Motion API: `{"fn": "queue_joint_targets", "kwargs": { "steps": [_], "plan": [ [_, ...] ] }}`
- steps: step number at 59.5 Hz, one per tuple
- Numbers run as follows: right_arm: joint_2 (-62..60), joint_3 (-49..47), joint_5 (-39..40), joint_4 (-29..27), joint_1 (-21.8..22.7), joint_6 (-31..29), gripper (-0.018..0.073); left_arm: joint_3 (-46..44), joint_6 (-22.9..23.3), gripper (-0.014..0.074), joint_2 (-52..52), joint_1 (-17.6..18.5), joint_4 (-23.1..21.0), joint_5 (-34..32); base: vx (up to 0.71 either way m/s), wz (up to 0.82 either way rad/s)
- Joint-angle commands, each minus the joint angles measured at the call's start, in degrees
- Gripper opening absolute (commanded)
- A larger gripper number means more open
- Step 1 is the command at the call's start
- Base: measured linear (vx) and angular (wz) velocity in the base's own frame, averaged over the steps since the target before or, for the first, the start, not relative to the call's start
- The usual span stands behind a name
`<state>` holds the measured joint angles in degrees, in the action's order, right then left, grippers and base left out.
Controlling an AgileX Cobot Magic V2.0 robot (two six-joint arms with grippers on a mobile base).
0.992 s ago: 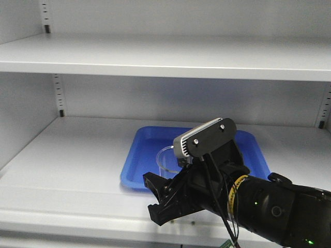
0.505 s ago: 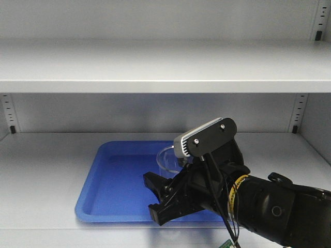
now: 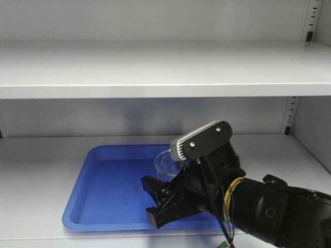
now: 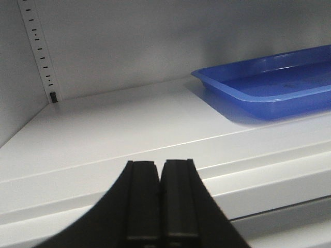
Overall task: Pick beaker and place in left cabinet
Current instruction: 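Lower the beaker with the right gripper onto the blue tray, then open the right gripper to release the beaker on the tray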
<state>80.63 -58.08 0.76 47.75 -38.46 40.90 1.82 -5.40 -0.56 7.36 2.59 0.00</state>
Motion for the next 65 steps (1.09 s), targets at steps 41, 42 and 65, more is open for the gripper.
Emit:
{"fn": "queue_joint_targets", "kwargs": {
  "steps": [41, 42, 65],
  "plan": [
    [18.50, -14.84, 9.54, -1.20, 5.83, -2.17, 0.0000, 0.90, 0.15, 0.0001, -1.06, 0.03, -0.18, -4.28, 0.00, 0.00],
    [18.87, -14.97, 9.67, -1.20, 5.83, -2.17, 0.0000, 0.90, 0.15, 0.0001, -1.06, 0.03, -0.18, -4.28, 0.00, 0.00],
    [22.40, -15.44, 9.52, -1.39, 5.83, -2.17, 0.0083, 0.90, 0.15, 0.0001, -1.06, 0.03, -0.18, -4.28, 0.00, 0.00]
  ]
}}
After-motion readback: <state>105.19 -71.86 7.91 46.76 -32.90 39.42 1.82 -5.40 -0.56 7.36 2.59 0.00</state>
